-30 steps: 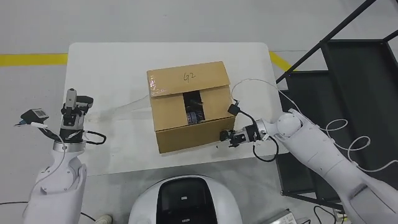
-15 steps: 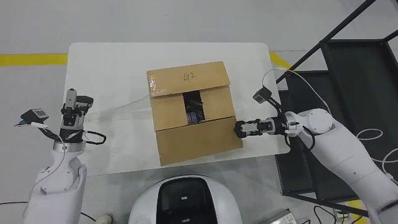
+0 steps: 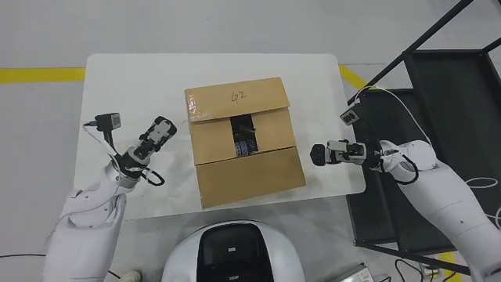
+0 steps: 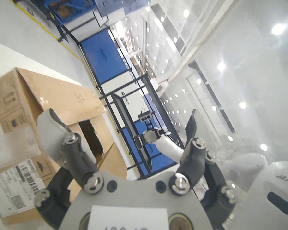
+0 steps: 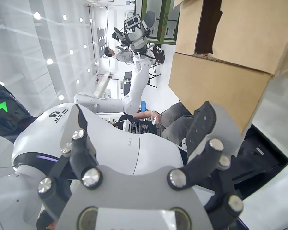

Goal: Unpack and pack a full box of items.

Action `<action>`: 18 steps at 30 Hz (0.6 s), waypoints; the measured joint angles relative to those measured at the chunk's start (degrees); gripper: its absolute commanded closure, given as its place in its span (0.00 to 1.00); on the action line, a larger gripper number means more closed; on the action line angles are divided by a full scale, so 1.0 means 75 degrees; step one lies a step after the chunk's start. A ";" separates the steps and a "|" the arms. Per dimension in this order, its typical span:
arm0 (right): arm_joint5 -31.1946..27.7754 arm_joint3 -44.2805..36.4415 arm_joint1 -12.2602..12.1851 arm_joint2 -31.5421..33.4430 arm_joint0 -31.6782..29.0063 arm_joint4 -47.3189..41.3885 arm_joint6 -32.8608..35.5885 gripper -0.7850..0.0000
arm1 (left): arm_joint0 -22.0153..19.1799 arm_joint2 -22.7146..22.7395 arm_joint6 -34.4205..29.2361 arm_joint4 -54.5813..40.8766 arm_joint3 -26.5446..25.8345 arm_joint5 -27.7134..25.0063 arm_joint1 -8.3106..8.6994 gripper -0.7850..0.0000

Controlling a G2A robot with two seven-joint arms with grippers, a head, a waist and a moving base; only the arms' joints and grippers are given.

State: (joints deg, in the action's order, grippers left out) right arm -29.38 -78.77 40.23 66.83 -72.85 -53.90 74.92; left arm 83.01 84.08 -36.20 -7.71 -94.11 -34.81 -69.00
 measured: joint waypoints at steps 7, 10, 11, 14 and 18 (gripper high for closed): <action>0.0000 -0.0001 0.0000 -0.0001 0.0001 0.0002 0.0000 0.00 | -0.0789 -0.0225 -0.2086 -0.1113 0.0606 0.0837 0.0115 0.00; 0.0000 -0.0001 0.0000 -0.0001 0.0001 0.0002 0.0000 0.00 | -0.0815 -0.0204 -0.2186 -0.1138 0.0616 0.0848 0.0122 0.00; 0.0000 -0.0001 0.0000 -0.0001 0.0001 0.0002 0.0000 0.00 | -0.0810 -0.0204 -0.2165 -0.1130 0.0613 0.0842 0.0120 0.00; 0.0000 -0.0001 0.0000 -0.0001 0.0001 0.0002 0.0000 0.00 | -0.0808 -0.0206 -0.2159 -0.1128 0.0612 0.0840 0.0120 0.00; 0.0000 -0.0001 0.0000 -0.0001 0.0001 0.0001 0.0000 0.00 | -0.0808 -0.0206 -0.2159 -0.1127 0.0612 0.0840 0.0120 0.00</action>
State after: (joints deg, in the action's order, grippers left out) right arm -29.38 -78.78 40.23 66.82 -72.84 -53.89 74.92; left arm 76.94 82.54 -52.39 -16.17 -89.52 -28.51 -68.10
